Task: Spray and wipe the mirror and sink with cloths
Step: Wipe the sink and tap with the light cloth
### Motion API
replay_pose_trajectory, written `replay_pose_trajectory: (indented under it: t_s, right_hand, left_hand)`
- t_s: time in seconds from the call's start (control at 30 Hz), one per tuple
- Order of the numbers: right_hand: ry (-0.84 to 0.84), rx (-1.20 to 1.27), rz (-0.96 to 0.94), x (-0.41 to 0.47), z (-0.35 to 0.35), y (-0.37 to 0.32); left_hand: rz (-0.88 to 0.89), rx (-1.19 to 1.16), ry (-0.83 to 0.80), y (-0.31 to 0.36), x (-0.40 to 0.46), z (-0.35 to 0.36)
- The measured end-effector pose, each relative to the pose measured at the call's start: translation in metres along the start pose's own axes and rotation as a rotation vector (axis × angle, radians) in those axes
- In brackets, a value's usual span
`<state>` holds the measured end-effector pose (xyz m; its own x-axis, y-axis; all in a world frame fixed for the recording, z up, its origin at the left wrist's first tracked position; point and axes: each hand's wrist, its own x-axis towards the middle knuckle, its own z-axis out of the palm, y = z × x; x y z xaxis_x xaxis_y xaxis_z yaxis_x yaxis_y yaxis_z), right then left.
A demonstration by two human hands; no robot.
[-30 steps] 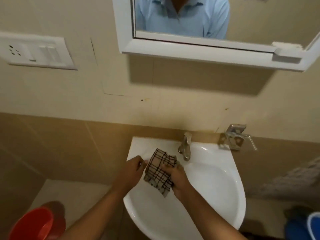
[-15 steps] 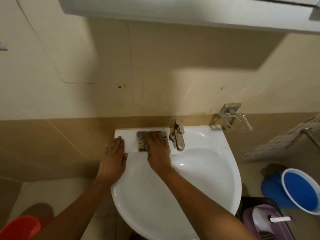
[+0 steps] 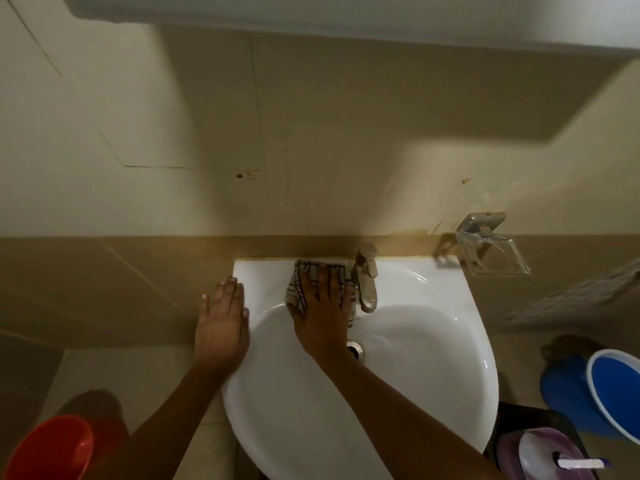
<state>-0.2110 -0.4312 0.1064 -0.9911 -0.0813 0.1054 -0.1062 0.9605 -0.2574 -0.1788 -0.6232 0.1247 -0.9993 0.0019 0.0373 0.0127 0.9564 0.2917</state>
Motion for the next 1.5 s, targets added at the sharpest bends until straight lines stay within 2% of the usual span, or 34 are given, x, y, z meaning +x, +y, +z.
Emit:
replay_pose_trajectory:
  t_s: [0.17,0.27,0.4,0.47,0.63,0.77,1.07,1.27,1.33,1.43,1.5]
  right_hand:
    - [-0.017,0.019,-0.091,0.006,0.011,-0.042]
    - [-0.095,0.039,-0.161,0.016,0.016,-0.067]
    - [-0.212,0.074,-0.215,0.033,0.012,-0.090]
    - [-0.222,0.081,-0.242,0.030,0.010,-0.087]
    - [-0.149,0.094,-0.482,0.008,0.008,-0.050]
    - [-0.110,0.047,-0.512,-0.016,-0.002,-0.012]
    - [-0.159,-0.065,-0.436,-0.045,-0.051,0.118]
    - [-0.151,-0.093,-0.084,-0.037,-0.077,0.219]
    - [-0.182,-0.121,-0.052,-0.025,-0.083,0.226]
    - [-0.144,-0.097,0.025,-0.004,-0.075,0.207]
    - [-0.122,-0.095,-0.032,0.007,-0.064,0.182]
  left_hand:
    - [-0.040,-0.059,0.042,-0.003,-0.003,0.001]
    - [-0.042,-0.116,0.082,-0.006,-0.003,0.005]
    - [-0.138,-0.216,0.147,-0.006,-0.001,0.002]
    - [-0.113,-0.197,0.138,-0.004,-0.002,0.001]
    - [-0.090,-0.187,0.104,-0.004,-0.003,-0.002]
    - [-0.055,-0.117,0.071,-0.005,0.001,0.001]
    - [0.090,-0.002,0.093,0.025,0.006,-0.002]
    - [0.142,0.010,0.047,0.072,0.010,0.013]
    - [0.116,0.051,0.005,0.082,0.009,0.018]
    - [0.070,0.112,-0.029,0.090,0.007,0.024]
    - [0.054,0.133,-0.042,0.092,0.005,0.026]
